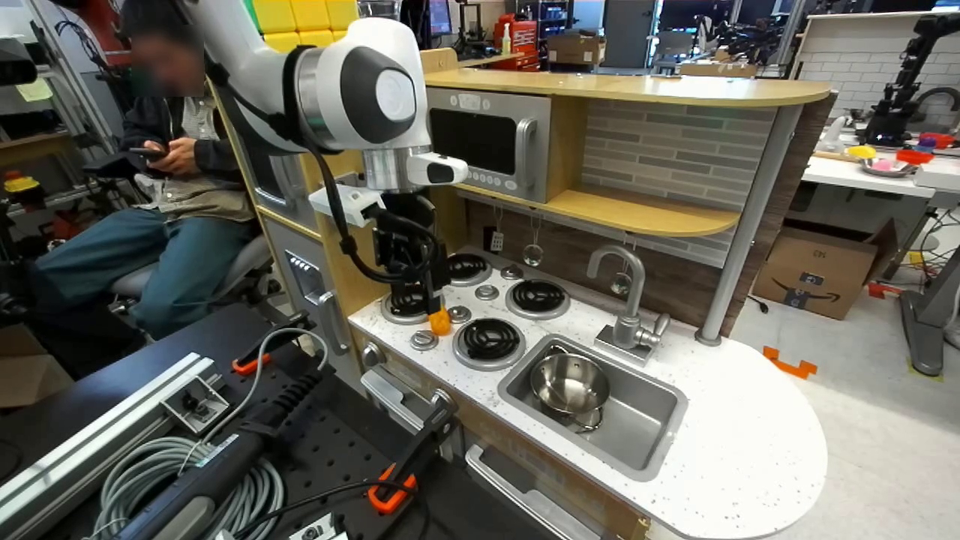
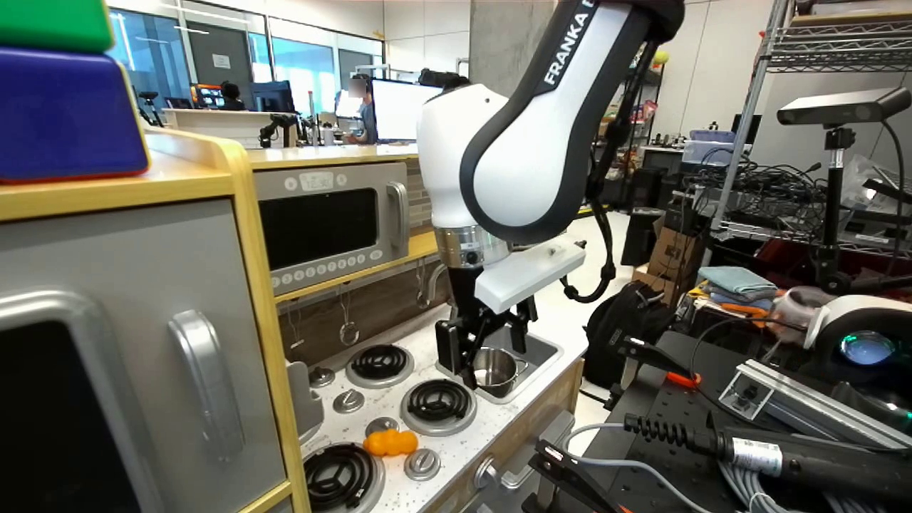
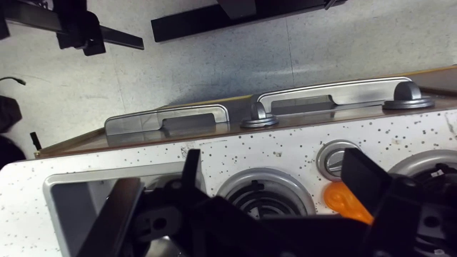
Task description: Put the plastic bread on the stove inside the silver pot in the sink
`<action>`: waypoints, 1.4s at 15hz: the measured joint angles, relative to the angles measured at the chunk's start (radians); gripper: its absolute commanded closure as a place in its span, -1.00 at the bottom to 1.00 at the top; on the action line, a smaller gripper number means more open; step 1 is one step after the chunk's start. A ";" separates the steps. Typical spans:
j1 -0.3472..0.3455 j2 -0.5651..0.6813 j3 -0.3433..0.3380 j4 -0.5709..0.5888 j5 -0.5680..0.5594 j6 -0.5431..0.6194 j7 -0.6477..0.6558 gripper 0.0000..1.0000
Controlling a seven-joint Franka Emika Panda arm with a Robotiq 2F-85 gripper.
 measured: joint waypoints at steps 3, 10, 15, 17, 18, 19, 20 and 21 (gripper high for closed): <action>0.016 0.001 -0.018 -0.008 0.001 0.003 -0.001 -1.00; 0.044 -0.004 -0.092 -0.025 -0.092 0.049 -0.141 -1.00; 0.028 0.024 -0.130 -0.063 -0.130 0.276 -0.354 -1.00; -0.003 0.048 -0.128 -0.088 -0.126 0.413 -0.444 -1.00; -0.029 0.062 -0.118 -0.099 -0.124 0.481 -0.501 -1.00; -0.054 0.075 -0.105 -0.107 -0.124 0.537 -0.551 -1.00; -0.084 0.089 -0.081 -0.112 -0.124 0.583 -0.601 -1.00; -0.120 0.103 -0.046 -0.112 -0.124 0.616 -0.650 -1.00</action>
